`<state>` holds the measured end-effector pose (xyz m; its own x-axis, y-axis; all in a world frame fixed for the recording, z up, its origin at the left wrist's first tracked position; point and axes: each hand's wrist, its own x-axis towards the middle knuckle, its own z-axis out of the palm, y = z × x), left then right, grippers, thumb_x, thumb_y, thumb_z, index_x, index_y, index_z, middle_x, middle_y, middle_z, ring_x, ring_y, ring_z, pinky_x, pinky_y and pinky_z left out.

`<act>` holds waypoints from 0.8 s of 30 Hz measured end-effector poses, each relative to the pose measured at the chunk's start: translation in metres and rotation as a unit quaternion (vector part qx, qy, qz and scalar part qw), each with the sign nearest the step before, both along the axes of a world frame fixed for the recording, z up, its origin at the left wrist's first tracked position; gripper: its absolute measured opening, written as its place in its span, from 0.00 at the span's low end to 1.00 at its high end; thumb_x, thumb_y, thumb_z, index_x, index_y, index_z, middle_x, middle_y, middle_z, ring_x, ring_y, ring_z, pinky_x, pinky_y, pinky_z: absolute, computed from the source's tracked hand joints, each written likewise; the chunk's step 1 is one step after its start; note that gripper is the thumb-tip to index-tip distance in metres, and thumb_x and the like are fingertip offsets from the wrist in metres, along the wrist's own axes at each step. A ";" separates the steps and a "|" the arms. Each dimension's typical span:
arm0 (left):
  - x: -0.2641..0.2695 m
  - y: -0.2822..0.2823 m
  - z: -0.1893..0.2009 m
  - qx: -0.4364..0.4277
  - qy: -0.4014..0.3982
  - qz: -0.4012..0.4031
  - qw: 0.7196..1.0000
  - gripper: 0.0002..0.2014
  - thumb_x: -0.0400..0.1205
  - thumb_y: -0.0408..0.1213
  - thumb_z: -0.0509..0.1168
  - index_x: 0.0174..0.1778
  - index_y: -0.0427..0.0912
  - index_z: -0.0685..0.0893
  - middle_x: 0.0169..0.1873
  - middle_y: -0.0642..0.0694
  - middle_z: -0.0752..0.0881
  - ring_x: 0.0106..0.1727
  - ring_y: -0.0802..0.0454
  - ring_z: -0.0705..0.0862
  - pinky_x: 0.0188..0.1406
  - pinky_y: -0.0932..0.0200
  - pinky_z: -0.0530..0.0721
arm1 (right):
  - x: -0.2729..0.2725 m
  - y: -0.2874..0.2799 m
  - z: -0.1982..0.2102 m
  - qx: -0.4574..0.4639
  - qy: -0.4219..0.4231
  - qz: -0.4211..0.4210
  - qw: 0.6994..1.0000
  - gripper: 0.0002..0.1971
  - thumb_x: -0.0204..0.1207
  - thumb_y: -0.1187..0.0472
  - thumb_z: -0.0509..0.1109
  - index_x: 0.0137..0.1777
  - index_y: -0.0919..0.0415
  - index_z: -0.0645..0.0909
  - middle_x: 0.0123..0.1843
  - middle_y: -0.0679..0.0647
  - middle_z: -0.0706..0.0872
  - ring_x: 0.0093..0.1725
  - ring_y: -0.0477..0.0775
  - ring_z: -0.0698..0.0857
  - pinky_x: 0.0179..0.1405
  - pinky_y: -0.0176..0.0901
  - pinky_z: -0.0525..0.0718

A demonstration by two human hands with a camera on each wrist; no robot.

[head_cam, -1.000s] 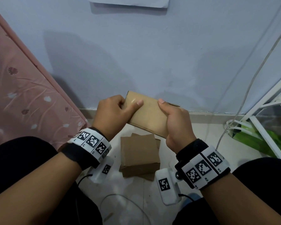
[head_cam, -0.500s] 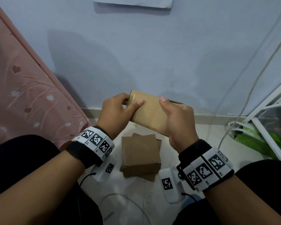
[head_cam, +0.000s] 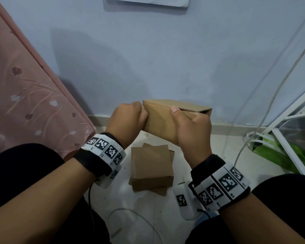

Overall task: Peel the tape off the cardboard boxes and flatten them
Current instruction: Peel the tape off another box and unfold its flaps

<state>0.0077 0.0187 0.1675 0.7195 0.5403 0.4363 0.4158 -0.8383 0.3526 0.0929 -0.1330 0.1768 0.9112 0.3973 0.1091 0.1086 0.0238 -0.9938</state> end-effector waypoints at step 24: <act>-0.008 0.017 0.011 -0.387 -0.049 0.240 0.889 0.08 0.83 0.31 0.69 0.38 0.40 0.82 0.48 0.41 0.86 0.59 0.39 0.86 0.48 0.56 0.76 | 0.010 -0.003 -0.006 0.123 0.259 0.077 0.955 0.13 0.80 0.58 0.68 0.32 0.54 0.81 0.31 0.49 0.87 0.30 0.52 0.88 0.27 0.43 0.86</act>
